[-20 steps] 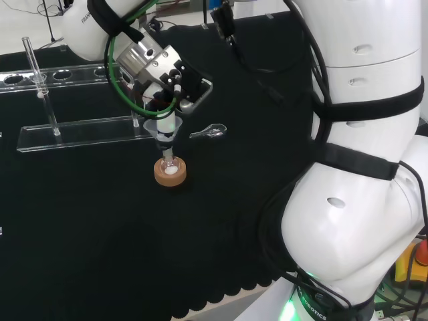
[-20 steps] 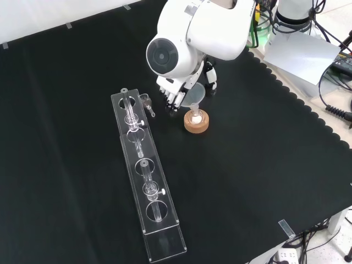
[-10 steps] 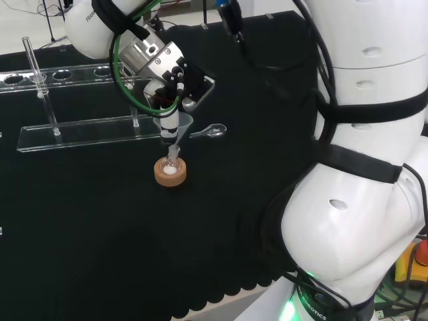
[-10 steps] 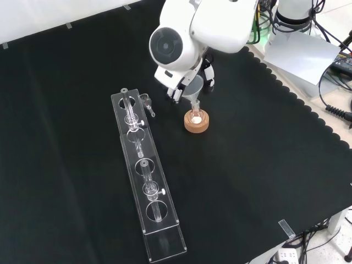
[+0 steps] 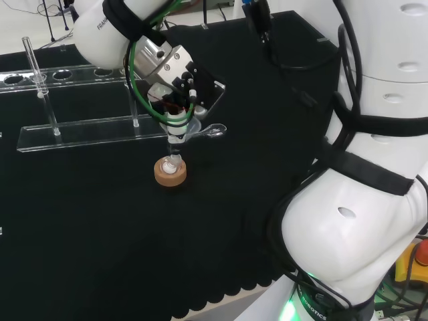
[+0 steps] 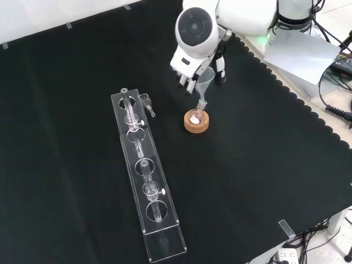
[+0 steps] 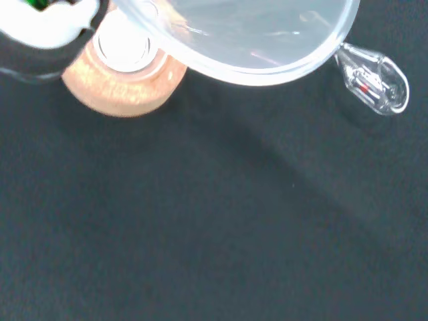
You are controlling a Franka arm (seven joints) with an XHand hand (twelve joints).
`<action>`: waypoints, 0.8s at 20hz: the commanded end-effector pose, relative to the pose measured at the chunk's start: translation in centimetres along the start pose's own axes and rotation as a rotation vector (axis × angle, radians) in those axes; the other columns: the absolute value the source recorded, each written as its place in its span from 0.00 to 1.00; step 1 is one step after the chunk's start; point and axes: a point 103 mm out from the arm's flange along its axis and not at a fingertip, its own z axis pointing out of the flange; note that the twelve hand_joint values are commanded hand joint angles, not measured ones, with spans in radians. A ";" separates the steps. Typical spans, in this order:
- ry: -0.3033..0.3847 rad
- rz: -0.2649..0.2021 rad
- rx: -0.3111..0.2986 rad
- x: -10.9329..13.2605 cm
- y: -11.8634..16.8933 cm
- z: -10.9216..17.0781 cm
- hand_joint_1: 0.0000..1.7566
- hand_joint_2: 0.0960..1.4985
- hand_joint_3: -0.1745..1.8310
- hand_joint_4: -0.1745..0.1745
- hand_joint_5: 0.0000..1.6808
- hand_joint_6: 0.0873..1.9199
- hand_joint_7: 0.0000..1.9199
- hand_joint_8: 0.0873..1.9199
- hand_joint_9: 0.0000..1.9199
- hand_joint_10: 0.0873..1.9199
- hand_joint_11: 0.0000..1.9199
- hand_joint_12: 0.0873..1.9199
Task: Remove the funnel from the round-bottom flask.
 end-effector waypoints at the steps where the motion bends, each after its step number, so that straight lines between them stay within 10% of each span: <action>1: -0.093 0.007 -0.092 -0.1 -0.9 -6.4 0.60 0.68 0.11 1.00 0.63 0.43 0.65 0.21 0.84 0.00 0.69 0.35; 16: -0.127 0.071 -0.139 -1.2 -4.6 -11.2 0.60 0.68 0.11 1.00 0.63 0.43 0.64 0.21 0.83 0.00 0.68 0.36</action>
